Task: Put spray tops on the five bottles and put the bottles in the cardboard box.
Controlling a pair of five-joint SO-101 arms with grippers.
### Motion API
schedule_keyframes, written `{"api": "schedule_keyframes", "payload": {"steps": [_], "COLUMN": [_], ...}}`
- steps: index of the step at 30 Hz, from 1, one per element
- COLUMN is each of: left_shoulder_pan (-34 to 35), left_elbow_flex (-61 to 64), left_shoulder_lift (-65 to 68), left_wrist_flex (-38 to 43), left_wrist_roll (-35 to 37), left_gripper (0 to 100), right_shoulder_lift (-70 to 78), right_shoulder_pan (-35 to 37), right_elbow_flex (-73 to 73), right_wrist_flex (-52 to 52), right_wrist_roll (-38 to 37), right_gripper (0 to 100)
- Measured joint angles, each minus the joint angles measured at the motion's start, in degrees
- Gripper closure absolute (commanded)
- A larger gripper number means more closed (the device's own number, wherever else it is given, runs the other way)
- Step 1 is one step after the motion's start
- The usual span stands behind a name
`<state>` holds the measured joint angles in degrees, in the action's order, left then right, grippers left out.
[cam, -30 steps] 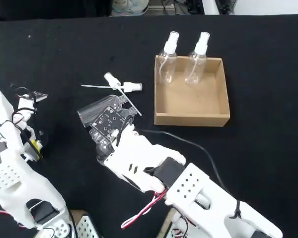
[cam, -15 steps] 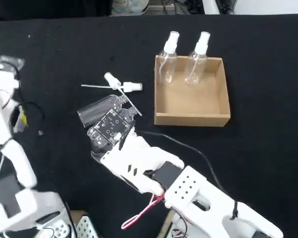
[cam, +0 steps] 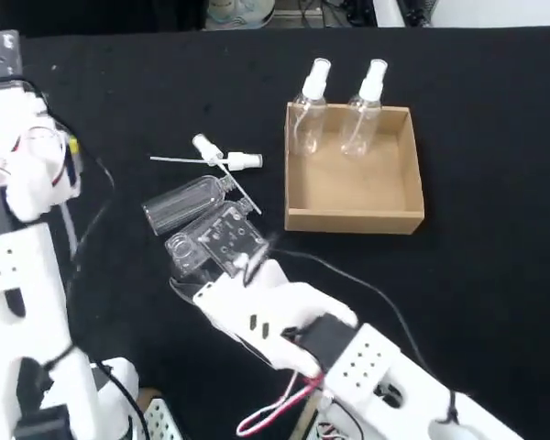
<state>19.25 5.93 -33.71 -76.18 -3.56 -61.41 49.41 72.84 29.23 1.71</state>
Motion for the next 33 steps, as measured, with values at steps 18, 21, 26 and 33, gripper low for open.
{"api": "schedule_keyframes", "payload": {"steps": [18, 21, 26, 33], "left_shoulder_pan": [-21.71, -24.09, -24.97, -22.86], "left_elbow_flex": [0.00, 0.00, 1.49, 9.58], "left_shoulder_lift": [-20.84, -21.45, -22.33, -24.70], "left_wrist_flex": [12.22, 12.22, 12.22, 12.40], "left_wrist_roll": [14.51, 14.51, 20.57, 24.26], "left_gripper": [97, 97, 97, 97], "right_shoulder_lift": [-7.74, -7.74, -7.74, -7.74], "right_shoulder_pan": [0.09, 0.09, 0.09, 0.09], "right_elbow_flex": [8.53, 8.53, 8.53, 8.53], "right_wrist_flex": [-10.46, -10.64, -10.73, -10.73], "right_wrist_roll": [0.09, 0.09, 0.09, 0.09], "right_gripper": [98.8, 98.8, 98.8, 98.8]}}
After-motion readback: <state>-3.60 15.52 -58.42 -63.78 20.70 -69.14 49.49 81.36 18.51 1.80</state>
